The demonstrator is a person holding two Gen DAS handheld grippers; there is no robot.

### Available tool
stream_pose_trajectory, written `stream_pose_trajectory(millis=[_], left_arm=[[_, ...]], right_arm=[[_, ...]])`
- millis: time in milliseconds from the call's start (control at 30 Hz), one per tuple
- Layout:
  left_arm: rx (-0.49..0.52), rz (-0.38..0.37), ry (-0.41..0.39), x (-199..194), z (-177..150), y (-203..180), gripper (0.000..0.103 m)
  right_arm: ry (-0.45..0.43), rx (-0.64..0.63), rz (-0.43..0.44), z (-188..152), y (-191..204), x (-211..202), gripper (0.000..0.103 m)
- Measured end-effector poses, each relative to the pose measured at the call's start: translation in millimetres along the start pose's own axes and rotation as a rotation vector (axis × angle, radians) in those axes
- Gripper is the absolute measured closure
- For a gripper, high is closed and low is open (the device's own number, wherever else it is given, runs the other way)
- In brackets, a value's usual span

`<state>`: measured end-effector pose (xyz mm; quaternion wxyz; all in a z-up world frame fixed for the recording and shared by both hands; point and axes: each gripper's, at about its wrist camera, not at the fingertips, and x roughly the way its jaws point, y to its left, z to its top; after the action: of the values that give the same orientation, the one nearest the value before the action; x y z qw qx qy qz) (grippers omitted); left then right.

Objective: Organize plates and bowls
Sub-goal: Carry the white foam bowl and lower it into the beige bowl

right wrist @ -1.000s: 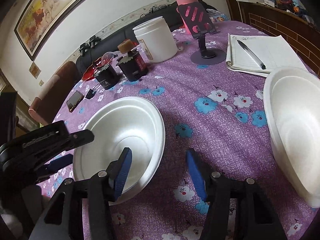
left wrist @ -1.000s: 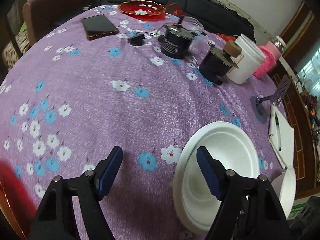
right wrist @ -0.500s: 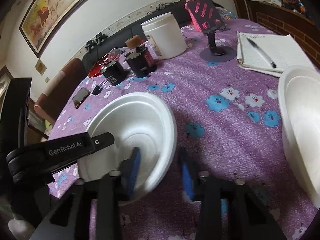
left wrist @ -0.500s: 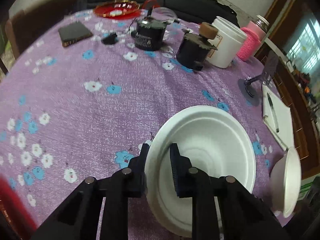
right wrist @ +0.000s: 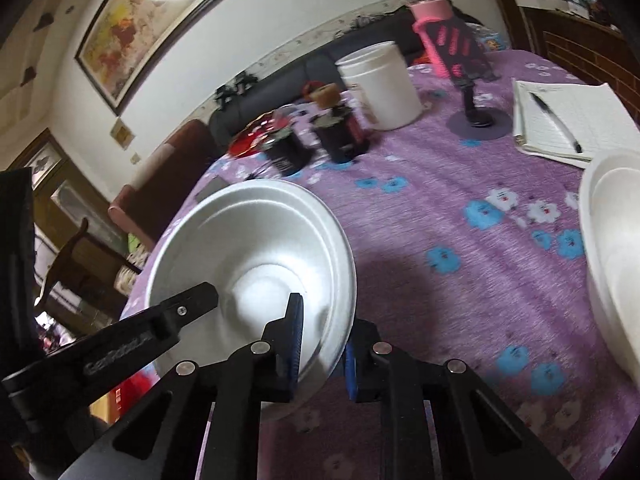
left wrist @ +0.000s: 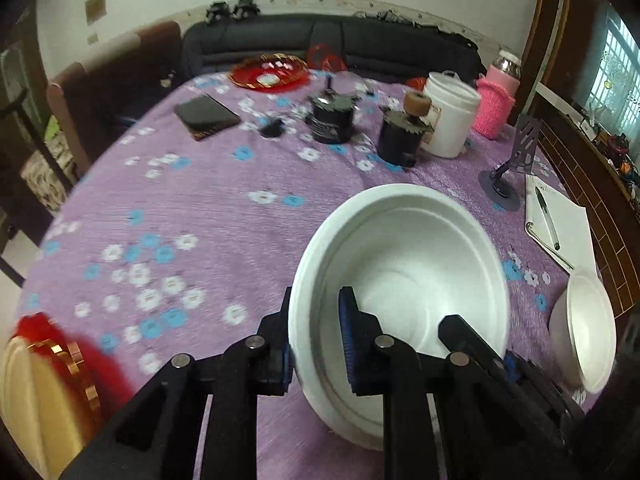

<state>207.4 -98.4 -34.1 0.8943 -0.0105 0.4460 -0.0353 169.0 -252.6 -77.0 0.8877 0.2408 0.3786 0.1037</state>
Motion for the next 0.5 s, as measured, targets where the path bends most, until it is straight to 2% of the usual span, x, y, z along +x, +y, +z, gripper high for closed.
stream_pose_trajectory(millis=[100, 267, 400, 500], left_arm=[[-0.007, 0.011, -0.037, -31.9, -7.4, 20.4, 0.084], [-0.072, 0.04, -0.112, -88.3, -21.9, 68.7, 0.083], [-0.171, 0.034, -0.175, -127.1, -40.2, 117.5, 0.078], [-0.24, 0.014, -0.177, -140.0, -55.7, 150.9, 0.078]], right_arm=[[0.006, -0.01, 0.091, -10.2, 22.4, -13.7, 0.084], [-0.023, -0.115, 0.17, -34.9, 86.5, -43.1, 0.083], [0.004, -0.199, 0.197, -63.1, 139.3, -52.7, 0.081], [0.038, -0.24, 0.213, -77.9, 167.0, -51.3, 0.081]])
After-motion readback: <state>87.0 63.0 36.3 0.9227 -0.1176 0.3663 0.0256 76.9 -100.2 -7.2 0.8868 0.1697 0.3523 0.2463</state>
